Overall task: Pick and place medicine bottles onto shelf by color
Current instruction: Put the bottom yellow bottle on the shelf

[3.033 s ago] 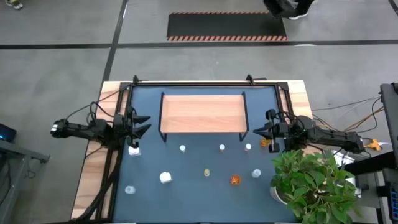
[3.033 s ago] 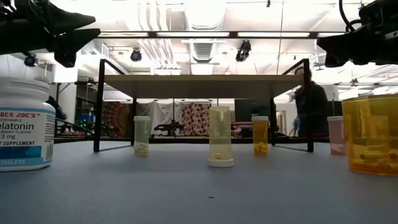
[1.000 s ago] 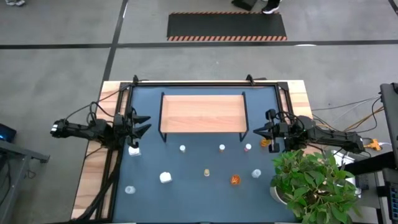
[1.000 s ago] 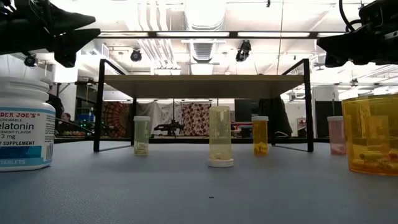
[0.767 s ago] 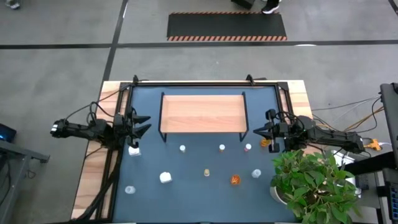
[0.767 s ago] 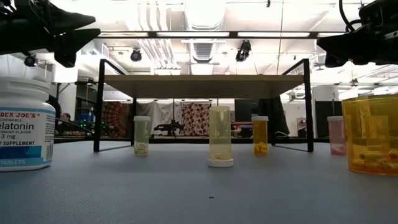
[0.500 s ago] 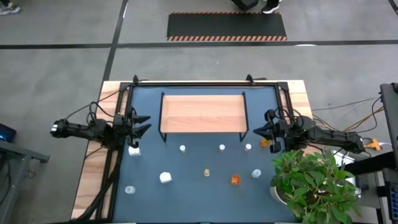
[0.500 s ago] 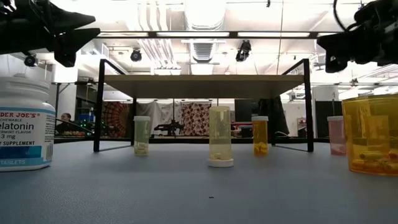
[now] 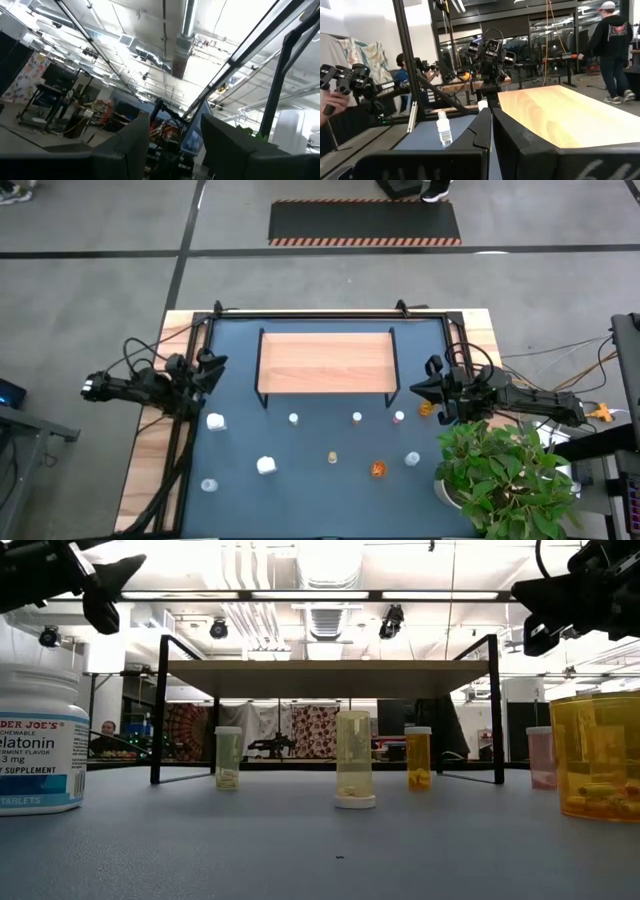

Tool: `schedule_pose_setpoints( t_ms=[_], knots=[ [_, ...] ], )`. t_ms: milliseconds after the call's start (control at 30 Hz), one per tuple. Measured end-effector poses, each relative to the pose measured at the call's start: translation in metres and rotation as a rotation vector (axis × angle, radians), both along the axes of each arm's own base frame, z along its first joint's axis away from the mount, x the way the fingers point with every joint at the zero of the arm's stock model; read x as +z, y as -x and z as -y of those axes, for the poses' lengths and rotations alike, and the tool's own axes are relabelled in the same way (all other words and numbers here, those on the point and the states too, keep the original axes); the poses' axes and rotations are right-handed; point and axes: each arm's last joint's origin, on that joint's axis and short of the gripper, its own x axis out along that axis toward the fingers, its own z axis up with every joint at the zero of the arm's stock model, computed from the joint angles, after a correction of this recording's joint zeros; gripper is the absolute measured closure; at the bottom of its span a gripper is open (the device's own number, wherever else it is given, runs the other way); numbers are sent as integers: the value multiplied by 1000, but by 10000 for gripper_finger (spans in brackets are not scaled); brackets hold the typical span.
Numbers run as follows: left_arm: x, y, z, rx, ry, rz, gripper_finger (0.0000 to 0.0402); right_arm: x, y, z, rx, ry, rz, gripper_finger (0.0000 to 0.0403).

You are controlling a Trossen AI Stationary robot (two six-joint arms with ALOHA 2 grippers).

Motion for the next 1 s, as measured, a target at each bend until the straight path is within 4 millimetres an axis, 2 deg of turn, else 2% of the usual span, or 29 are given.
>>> schedule_pose_setpoints(
  t_ms=[400, 633, 867, 1000],
  knots=[
    [7, 2, -2, 39, 39, 23, 240, -1, 0, 1, -29, -2, -7, 394],
    [4, -3, -1, -25, 154, 18, 240, -4, -2, 1, -28, -8, -45, 394],
    [18, -25, 4, -57, 171, -100, 240, -4, -2, 1, -27, -8, -48, 394],
    [42, -44, 9, -112, 140, -148, 240, -4, -2, 1, -27, -8, -48, 394]
  ],
)
